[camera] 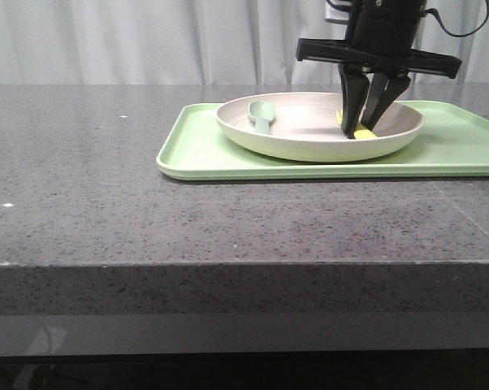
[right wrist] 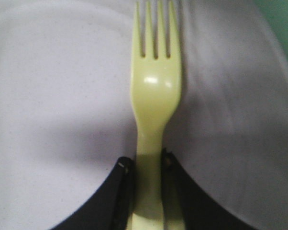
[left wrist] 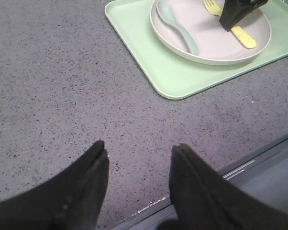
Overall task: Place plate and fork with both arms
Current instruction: 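Lower the right gripper onto the yellow fork and close on its handle, then lift the fork with the right gripper and lower it onto the tray beside the plate, then open the right gripper and raise it away from the fork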
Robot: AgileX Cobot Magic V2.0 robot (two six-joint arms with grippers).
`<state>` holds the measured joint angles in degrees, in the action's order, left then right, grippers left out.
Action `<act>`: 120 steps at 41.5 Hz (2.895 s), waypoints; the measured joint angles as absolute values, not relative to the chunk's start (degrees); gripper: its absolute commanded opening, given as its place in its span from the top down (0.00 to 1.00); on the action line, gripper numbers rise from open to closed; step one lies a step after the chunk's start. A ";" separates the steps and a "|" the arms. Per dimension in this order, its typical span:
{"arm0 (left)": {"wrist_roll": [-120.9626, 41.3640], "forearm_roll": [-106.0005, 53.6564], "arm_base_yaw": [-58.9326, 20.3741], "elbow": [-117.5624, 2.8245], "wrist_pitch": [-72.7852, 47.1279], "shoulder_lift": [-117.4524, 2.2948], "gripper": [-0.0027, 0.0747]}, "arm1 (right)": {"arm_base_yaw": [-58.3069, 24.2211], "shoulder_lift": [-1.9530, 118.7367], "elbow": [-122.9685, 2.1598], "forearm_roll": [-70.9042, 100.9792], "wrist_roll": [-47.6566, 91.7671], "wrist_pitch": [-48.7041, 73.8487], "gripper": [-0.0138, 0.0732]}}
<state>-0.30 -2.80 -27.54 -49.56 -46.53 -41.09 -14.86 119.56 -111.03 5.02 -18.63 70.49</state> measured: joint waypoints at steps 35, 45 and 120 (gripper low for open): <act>-0.30 -2.80 -27.54 -49.56 -46.53 -41.09 0.56 | -4.11 115.05 -119.33 4.83 -11.92 71.38 0.73; -0.30 -2.80 -27.54 -49.56 -46.53 -41.09 0.56 | -1.59 115.43 -113.26 4.83 -8.60 71.38 0.73; -0.30 -2.80 -27.54 -49.56 -46.53 -41.09 0.56 | -15.71 66.91 -76.82 2.26 -4.62 60.49 0.40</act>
